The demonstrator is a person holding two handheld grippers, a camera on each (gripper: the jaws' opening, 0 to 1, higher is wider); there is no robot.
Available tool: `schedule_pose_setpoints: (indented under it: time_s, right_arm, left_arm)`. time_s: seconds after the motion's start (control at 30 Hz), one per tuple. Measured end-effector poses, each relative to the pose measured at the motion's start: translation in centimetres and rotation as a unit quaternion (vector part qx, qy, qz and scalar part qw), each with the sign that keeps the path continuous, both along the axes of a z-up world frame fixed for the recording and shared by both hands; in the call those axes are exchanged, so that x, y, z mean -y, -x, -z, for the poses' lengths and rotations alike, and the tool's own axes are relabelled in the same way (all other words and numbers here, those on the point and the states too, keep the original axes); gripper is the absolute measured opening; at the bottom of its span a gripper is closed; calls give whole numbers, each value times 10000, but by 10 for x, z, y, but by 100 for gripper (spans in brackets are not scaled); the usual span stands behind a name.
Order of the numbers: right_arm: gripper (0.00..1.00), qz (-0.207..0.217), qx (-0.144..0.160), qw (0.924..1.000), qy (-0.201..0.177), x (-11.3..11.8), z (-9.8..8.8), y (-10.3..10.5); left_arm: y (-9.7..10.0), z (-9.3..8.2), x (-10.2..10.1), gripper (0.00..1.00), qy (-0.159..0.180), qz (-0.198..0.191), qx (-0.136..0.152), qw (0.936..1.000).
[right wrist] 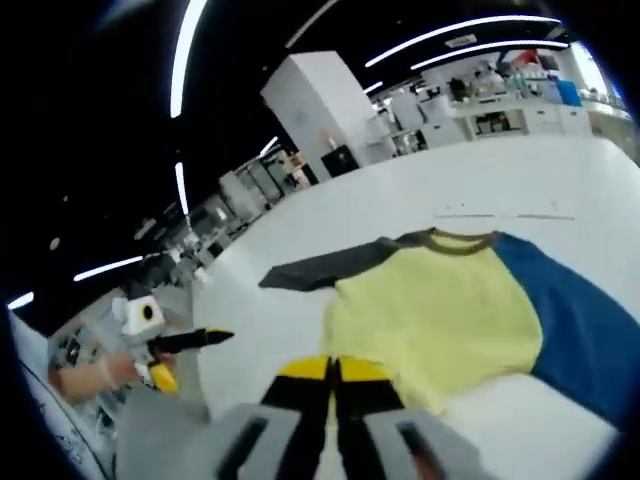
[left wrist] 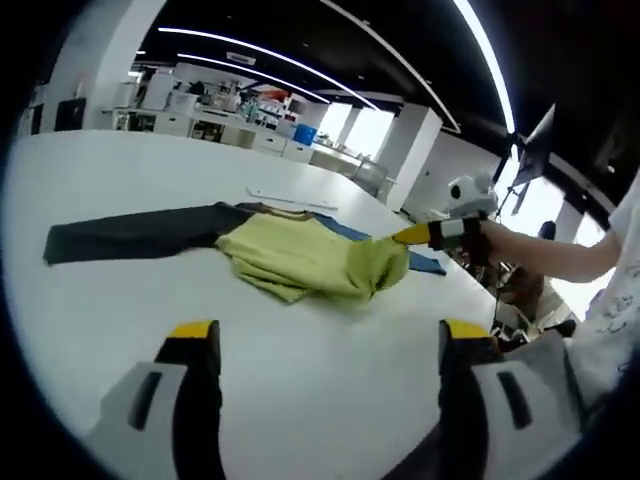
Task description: Fold the garment on the visible template until the final outline fits inside the template.
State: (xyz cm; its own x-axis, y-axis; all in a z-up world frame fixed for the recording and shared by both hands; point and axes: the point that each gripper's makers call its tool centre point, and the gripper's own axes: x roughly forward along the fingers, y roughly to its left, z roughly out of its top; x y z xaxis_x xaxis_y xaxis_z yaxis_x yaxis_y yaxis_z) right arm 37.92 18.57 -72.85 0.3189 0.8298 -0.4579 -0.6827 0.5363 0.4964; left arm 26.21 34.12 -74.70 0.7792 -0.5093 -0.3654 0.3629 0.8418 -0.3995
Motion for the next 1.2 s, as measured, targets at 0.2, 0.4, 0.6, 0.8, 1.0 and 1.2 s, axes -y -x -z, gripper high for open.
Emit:
schedule_pose_setpoints:
  time_s: [0.2, 0.4, 0.6, 0.8, 1.0, 1.2]
  right_arm:
    - [0, 43, -432, 9989, 164, -20, 0, -24]
    - [0, 50, -654, 9969, 433, -39, 9, -44]
    - [0, 28, -703, 9950, 703, -55, 28, -53]
    - [0, -22, -770, 9929, 906, -62, 49, -55]
    - [0, -120, -744, 9919, 1020, -57, 56, -52]
    - [0, -389, -223, 9925, 1137, -51, 45, -52]
  left_arm:
    - [3, 0, -2, 87, 41, -101, -7, 9999]
    - [6, 0, -4, 86, 87, -204, -9, 9998]
    - [10, 2, -4, 85, 133, -300, -40, 9995]
    - [13, 0, -6, 85, 202, -420, -13, 9989]
    - [16, 1, -7, 85, 241, -469, -39, 9986]
    - [15, 4, -9, 84, 254, -452, -73, 9986]
